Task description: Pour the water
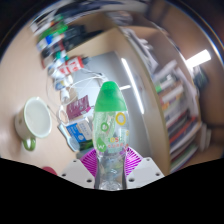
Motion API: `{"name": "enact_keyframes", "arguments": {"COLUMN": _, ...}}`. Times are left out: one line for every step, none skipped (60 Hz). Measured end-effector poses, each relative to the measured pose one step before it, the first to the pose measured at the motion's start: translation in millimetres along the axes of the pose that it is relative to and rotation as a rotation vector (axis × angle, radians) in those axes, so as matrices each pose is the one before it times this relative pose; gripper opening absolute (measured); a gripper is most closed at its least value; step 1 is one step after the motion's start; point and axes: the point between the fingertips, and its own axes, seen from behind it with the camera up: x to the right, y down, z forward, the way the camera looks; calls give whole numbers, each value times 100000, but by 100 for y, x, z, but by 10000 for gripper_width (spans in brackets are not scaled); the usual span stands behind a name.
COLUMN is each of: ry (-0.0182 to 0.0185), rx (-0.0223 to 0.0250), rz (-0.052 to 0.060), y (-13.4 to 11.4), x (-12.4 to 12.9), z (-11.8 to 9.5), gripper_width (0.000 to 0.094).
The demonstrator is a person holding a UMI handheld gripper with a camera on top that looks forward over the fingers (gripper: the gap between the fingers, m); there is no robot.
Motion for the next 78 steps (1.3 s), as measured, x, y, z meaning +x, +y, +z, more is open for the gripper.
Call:
{"name": "enact_keyframes", "arguments": {"ry": -1104, "rx": -991, "rz": 7461, "y": 517, "x": -383, "z": -63, "gripper_width": 308}}
{"name": "enact_keyframes", "arguments": {"ry": -1258, "rx": -1000, "rz": 7657, "y": 559, "x": -409, "z": -58, "gripper_width": 308}}
{"name": "enact_keyframes", "arguments": {"ry": -1610, "rx": -489, "rz": 7878, "y": 571, "x": -521, "z": 12, "gripper_width": 308}}
{"name": "enact_keyframes", "arguments": {"ry": -1950, "rx": -770, "rz": 7765, "y": 569, "x": -622, "z": -58, "gripper_width": 308}}
{"name": "enact_keyframes", "arguments": {"ry": -2487, "rx": -872, "rz": 7488, "y": 504, "x": -209, "z": -60, "gripper_width": 308}}
{"name": "enact_keyframes", "arguments": {"ry": -1742, "rx": -717, "rz": 7728, "y": 553, "x": -484, "z": -47, "gripper_width": 307}}
{"name": "enact_keyframes", "arguments": {"ry": -1445, "rx": -658, "rz": 7566, "y": 567, "x": -422, "z": -66, "gripper_width": 309}}
{"name": "enact_keyframes", "arguments": {"ry": -1263, "rx": -475, "rz": 7281, "y": 499, "x": -347, "z": -38, "gripper_width": 308}}
{"name": "enact_keyframes", "arguments": {"ry": -1335, "rx": -380, "rz": 6711, "y": 475, "x": -296, "z": -54, "gripper_width": 308}}
{"name": "enact_keyframes", "arguments": {"ry": -1445, "rx": -208, "rz": 6006, "y": 413, "x": -225, "z": -93, "gripper_width": 308}}
{"name": "enact_keyframes", "arguments": {"ry": -1524, "rx": -64, "rz": 5509, "y": 391, "x": -222, "z": -94, "gripper_width": 308}}
{"name": "enact_keyframes", "arguments": {"ry": 356, "rx": 2255, "rz": 7286, "y": 1462, "x": -1401, "z": 406, "gripper_width": 308}}
{"name": "enact_keyframes", "arguments": {"ry": -3043, "rx": -2109, "rz": 3794, "y": -515, "x": 1150, "z": -275, "gripper_width": 309}}
{"name": "enact_keyframes", "arguments": {"ry": -1161, "rx": -637, "rz": 5506, "y": 475, "x": -100, "z": -88, "gripper_width": 307}}
{"name": "enact_keyframes", "arguments": {"ry": -1326, "rx": -1443, "rz": 4621, "y": 203, "x": 207, "z": -3, "gripper_width": 308}}
{"name": "enact_keyframes", "arguments": {"ry": -379, "rx": -710, "rz": 4093, "y": 408, "x": 160, "z": -63, "gripper_width": 307}}
{"name": "enact_keyframes", "arguments": {"ry": -198, "rx": -393, "rz": 3249, "y": 312, "x": 296, "z": -23, "gripper_width": 308}}
{"name": "enact_keyframes", "arguments": {"ry": -260, "rx": 115, "rz": 2692, "y": 226, "x": 239, "z": -20, "gripper_width": 308}}
{"name": "enact_keyframes", "arguments": {"ry": -339, "rx": 494, "rz": 2576, "y": 187, "x": 206, "z": 38, "gripper_width": 308}}
{"name": "enact_keyframes", "arguments": {"ry": 1884, "rx": 4134, "rz": 4382, "y": 2132, "x": -1213, "z": 179, "gripper_width": 308}}
{"name": "enact_keyframes", "arguments": {"ry": -1413, "rx": -1506, "rz": 519, "y": -716, "x": 774, "z": -21, "gripper_width": 307}}
{"name": "enact_keyframes", "arguments": {"ry": -313, "rx": -35, "rz": 1286, "y": 105, "x": 108, "z": -17, "gripper_width": 308}}
{"name": "enact_keyframes", "arguments": {"ry": -363, "rx": 37, "rz": 849, "y": 77, "x": 113, "z": -18, "gripper_width": 308}}
{"name": "enact_keyframes", "arguments": {"ry": -423, "rx": -5, "rz": 678, "y": 102, "x": 32, "z": -14, "gripper_width": 307}}
{"name": "enact_keyframes", "arguments": {"ry": -407, "rx": -35, "rz": 393, "y": 102, "x": 100, "z": -25, "gripper_width": 307}}
{"name": "enact_keyframes", "arguments": {"ry": 381, "rx": 917, "rz": 283, "y": 379, "x": -187, "z": 83, "gripper_width": 308}}
{"name": "enact_keyframes", "arguments": {"ry": 69, "rx": 378, "rz": 21, "y": 140, "x": 137, "z": 11, "gripper_width": 308}}
{"name": "enact_keyframes", "arguments": {"ry": 6, "rx": 366, "rz": -9, "y": -15, "x": 124, "z": 1, "gripper_width": 307}}
{"name": "enact_keyframes", "arguments": {"ry": -71, "rx": 354, "rz": 146, "y": -15, "x": 69, "z": -4, "gripper_width": 307}}
{"name": "enact_keyframes", "arguments": {"ry": -132, "rx": 289, "rz": 281, "y": -5, "x": 34, "z": 33, "gripper_width": 307}}
{"name": "enact_keyframes", "arguments": {"ry": -131, "rx": 260, "rz": 298, "y": -3, "x": 19, "z": 45, "gripper_width": 306}}
{"name": "enact_keyframes", "arguments": {"ry": -113, "rx": 225, "rz": 177, "y": 4, "x": 24, "z": 67, "gripper_width": 307}}
{"name": "enact_keyframes", "arguments": {"ry": -132, "rx": -42, "rz": 165, "y": 44, "x": 8, "z": 93, "gripper_width": 308}}
{"name": "enact_keyframes", "arguments": {"ry": 166, "rx": 354, "rz": 198, "y": 286, "x": -212, "z": 189, "gripper_width": 307}}
{"name": "enact_keyframes", "arguments": {"ry": -370, "rx": -113, "rz": -35, "y": 43, "x": -29, "z": 65, "gripper_width": 307}}
{"name": "enact_keyframes", "arguments": {"ry": -514, "rx": 24, "rz": -177, "y": 8, "x": -74, "z": 51, "gripper_width": 307}}
{"name": "enact_keyframes", "arguments": {"ry": -507, "rx": 71, "rz": -276, "y": 17, "x": -69, "z": 104, "gripper_width": 308}}
{"name": "enact_keyframes", "arguments": {"ry": -287, "rx": 85, "rz": -340, "y": -7, "x": -43, "z": 90, "gripper_width": 308}}
{"name": "enact_keyframes", "arguments": {"ry": -144, "rx": 58, "rz": -379, "y": 31, "x": 4, "z": 86, "gripper_width": 307}}
{"name": "enact_keyframes", "arguments": {"ry": -53, "rx": -31, "rz": -413, "y": 59, "x": 47, "z": 90, "gripper_width": 309}}
{"name": "enact_keyframes", "arguments": {"ry": 45, "rx": -19, "rz": -327, "y": 71, "x": 36, "z": 94, "gripper_width": 310}}
{"name": "enact_keyframes", "arguments": {"ry": 315, "rx": 172, "rz": -189, "y": 176, "x": 3, "z": 190, "gripper_width": 310}}
{"name": "enact_keyframes", "arguments": {"ry": 158, "rx": -106, "rz": -212, "y": 85, "x": 43, "z": 104, "gripper_width": 310}}
{"name": "enact_keyframes", "arguments": {"ry": 123, "rx": -196, "rz": -190, "y": 114, "x": 51, "z": 107, "gripper_width": 310}}
{"name": "enact_keyframes", "arguments": {"ry": 81, "rx": -225, "rz": -242, "y": 139, "x": 23, "z": 69, "gripper_width": 315}}
{"name": "enact_keyframes", "arguments": {"ry": -124, "rx": -331, "rz": -179, "y": 176, "x": -12, "z": 73, "gripper_width": 330}}
{"name": "enact_keyframes", "arguments": {"ry": 374, "rx": -505, "rz": -44, "y": 237, "x": 102, "z": 92, "gripper_width": 330}}
{"name": "enact_keyframes", "arguments": {"ry": 110, "rx": -768, "rz": -258, "y": 297, "x": 28, "z": 69, "gripper_width": 335}}
{"name": "enact_keyframes", "arguments": {"ry": -96, "rx": 107, "rz": -159, "y": -50, "x": -28, "z": -116, "gripper_width": 335}}
{"name": "enact_keyframes", "arguments": {"ry": -530, "rx": 1451, "rz": 124, "y": -222, "x": -122, "z": 8, "gripper_width": 347}}
{"name": "enact_keyframes", "arguments": {"ry": -669, "rx": -89, "rz": -14, "y": 141, "x": -114, "z": 75, "gripper_width": 351}}
{"name": "enact_keyframes", "arguments": {"ry": -512, "rx": -515, "rz": -240, "y": 128, "x": -52, "z": -18, "gripper_width": 355}}
{"name": "enact_keyframes", "arguments": {"ry": -209, "rx": 419, "rz": -340, "y": -123, "x": 36, "z": -5, "gripper_width": 366}}
{"name": "enact_keyframes", "arguments": {"ry": -252, "rx": -377, "rz": -148, "y": 44, "x": 22, "z": 1, "gripper_width": 370}}
{"name": "enact_keyframes", "arguments": {"ry": -371, "rx": -454, "rz": 59, "y": 54, "x": -37, "z": -9, "gripper_width": 373}}
{"name": "enact_keyframes", "arguments": {"ry": -254, "rx": 74, "rz": 0, "y": -66, "x": -35, "z": -27, "gripper_width": 375}}
{"name": "enact_keyframes", "arguments": {"ry": -175, "rx": -229, "rz": -172, "y": 36, "x": -13, "z": -17, "gripper_width": 380}}
{"name": "enact_keyframes", "arguments": {"ry": -150, "rx": -157, "rz": -238, "y": 18, "x": -20, "z": -10, "gripper_width": 383}}
{"name": "enact_keyframes", "arguments": {"ry": -233, "rx": 73, "rz": -215, "y": -32, "x": -48, "z": 1, "gripper_width": 385}}
{"name": "enact_keyframes", "arguments": {"ry": -276, "rx": -113, "rz": -219, "y": 20, "x": -53, "z": -22, "gripper_width": 389}}
{"name": "enact_keyframes", "arguments": {"ry": -307, "rx": 84, "rz": -159, "y": 12, "x": -16, "z": 84, "gripper_width": 392}}
{"name": "enact_keyframes", "arguments": {"ry": -194, "rx": 32, "rz": -201, "y": -11, "x": -24, "z": -57, "gripper_width": 391}}
{"name": "enact_keyframes", "arguments": {"ry": -117, "rx": -71, "rz": -147, "y": -3, "x": -8, "z": -32, "gripper_width": 396}}
{"name": "enact_keyframes", "arguments": {"ry": -124, "rx": -20, "rz": -46, "y": 7, "x": -9, "z": -24, "gripper_width": 406}}
{"name": "enact_keyframes", "arguments": {"ry": -99, "rx": 84, "rz": 24, "y": -31, "x": -6, "z": -26, "gripper_width": 412}}
{"name": "enact_keyframes", "arguments": {"ry": -85, "rx": -33, "rz": 50, "y": -1, "x": -6, "z": -20, "gripper_width": 425}}
{"name": "enact_keyframes", "arguments": {"ry": -14, "rx": 12, "rz": 75, "y": -16, "x": -18, "z": -35, "gripper_width": 444}}
{"name": "enact_keyframes", "arguments": {"ry": 19, "rx": 57, "rz": 91, "y": -22, "x": 16, "z": -11, "gripper_width": 458}}
{"name": "enact_keyframes", "arguments": {"ry": -3, "rx": -99, "rz": 83, "y": 8, "x": 11, "z": -5, "gripper_width": 468}}
{"name": "enact_keyframes", "arguments": {"ry": -9, "rx": -228, "rz": 29, "y": 29, "x": 33, "z": -8, "gripper_width": 483}}
{"name": "enact_keyframes", "arguments": {"ry": -141, "rx": -692, "rz": 36, "y": 145, "x": -24, "z": 6, "gripper_width": 497}}
{"name": "enact_keyframes", "arguments": {"ry": -153, "rx": -1274, "rz": 72, "y": 284, "x": -22, "z": 10, "gripper_width": 523}}
{"name": "enact_keyframes", "arguments": {"ry": -203, "rx": -1241, "rz": -7, "y": 269, "x": -20, "z": -1, "gripper_width": 555}}
{"name": "enact_keyframes", "arguments": {"ry": -221, "rx": -1183, "rz": 108, "y": 250, "x": -37, "z": -43, "gripper_width": 597}}
{"name": "enact_keyframes", "arguments": {"ry": -417, "rx": -723, "rz": 155, "y": 138, "x": -76, "z": -42, "gripper_width": 635}}
{"name": "enact_keyframes", "arguments": {"ry": -495, "rx": -361, "rz": 174, "y": 65, "x": -101, "z": -55, "gripper_width": 675}}
{"name": "enact_keyframes", "arguments": {"ry": -383, "rx": -121, "rz": 169, "y": 20, "x": -81, "z": -63, "gripper_width": 711}}
{"name": "enact_keyframes", "arguments": {"ry": -123, "rx": -75, "rz": 200, "y": 9, "x": -25, "z": -60, "gripper_width": 757}}
